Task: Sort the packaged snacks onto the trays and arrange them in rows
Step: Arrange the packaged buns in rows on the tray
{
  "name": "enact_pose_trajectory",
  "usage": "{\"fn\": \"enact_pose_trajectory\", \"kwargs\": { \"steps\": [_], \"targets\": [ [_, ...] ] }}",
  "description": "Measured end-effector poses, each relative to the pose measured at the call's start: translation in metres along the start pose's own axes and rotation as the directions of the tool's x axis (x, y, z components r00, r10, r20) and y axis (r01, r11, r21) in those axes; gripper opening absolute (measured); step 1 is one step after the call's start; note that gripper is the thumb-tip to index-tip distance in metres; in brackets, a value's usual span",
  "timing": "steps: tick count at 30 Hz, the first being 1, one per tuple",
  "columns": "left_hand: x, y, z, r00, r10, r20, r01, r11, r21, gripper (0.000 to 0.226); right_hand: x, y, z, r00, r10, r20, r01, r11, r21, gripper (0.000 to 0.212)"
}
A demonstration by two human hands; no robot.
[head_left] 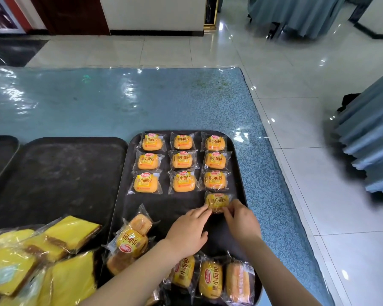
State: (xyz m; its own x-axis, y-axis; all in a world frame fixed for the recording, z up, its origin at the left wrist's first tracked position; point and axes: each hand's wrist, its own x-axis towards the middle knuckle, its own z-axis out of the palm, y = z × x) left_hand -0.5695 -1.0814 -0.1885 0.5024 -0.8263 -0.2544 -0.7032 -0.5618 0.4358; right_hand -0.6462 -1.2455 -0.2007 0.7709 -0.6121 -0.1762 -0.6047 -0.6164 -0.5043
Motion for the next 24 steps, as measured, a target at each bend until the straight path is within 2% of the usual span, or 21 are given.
{"fn": "enact_pose_trajectory", "kwargs": {
  "steps": [4,6,9,11,14,17,19,22,24],
  "targets": [
    [0.003,0.004,0.003,1.0,0.006,0.003,-0.007,0.999,0.037,0.064,0.007,0.01,-0.001,1.0,-0.022,-0.009,0.023,1.0,0.017,0.03],
    [0.005,0.006,0.004,1.0,-0.003,-0.023,0.003,0.999,0.041,0.062,0.006,0.018,0.003,0.989,-0.146,-0.022,0.145,0.988,-0.06,0.042],
    [0.009,0.007,0.003,0.998,-0.005,-0.057,0.007,0.999,0.036,0.064,0.002,0.027,0.009,0.924,-0.381,-0.034,0.357,0.891,-0.28,0.06],
    [0.012,0.006,0.003,0.999,0.017,-0.045,-0.014,0.998,0.055,0.069,0.0,0.032,0.01,0.896,-0.441,-0.041,0.401,0.846,-0.351,0.067],
    [0.012,0.004,0.006,1.0,0.018,-0.013,-0.016,0.996,0.091,0.07,-0.004,0.042,0.011,0.877,-0.481,0.02,0.452,0.808,-0.378,0.067],
    [0.012,0.003,0.008,1.0,-0.001,-0.003,0.002,0.996,0.089,0.069,0.005,0.047,0.002,0.861,-0.508,0.023,0.488,0.813,-0.317,0.05],
    [0.012,0.003,0.008,1.0,-0.006,-0.003,0.006,0.997,0.077,0.069,0.017,0.038,-0.009,0.856,-0.515,-0.043,0.499,0.845,-0.195,0.037],
    [0.013,0.004,0.007,1.0,-0.003,-0.019,0.004,0.997,0.071,0.066,0.04,0.016,-0.018,0.866,-0.493,-0.085,0.489,0.87,-0.065,0.037],
    [0.014,0.005,0.006,1.0,-0.007,-0.019,0.008,0.997,0.076,0.065,0.057,0.002,-0.016,0.877,-0.48,0.002,0.479,0.876,-0.045,0.04]
  ]
}}
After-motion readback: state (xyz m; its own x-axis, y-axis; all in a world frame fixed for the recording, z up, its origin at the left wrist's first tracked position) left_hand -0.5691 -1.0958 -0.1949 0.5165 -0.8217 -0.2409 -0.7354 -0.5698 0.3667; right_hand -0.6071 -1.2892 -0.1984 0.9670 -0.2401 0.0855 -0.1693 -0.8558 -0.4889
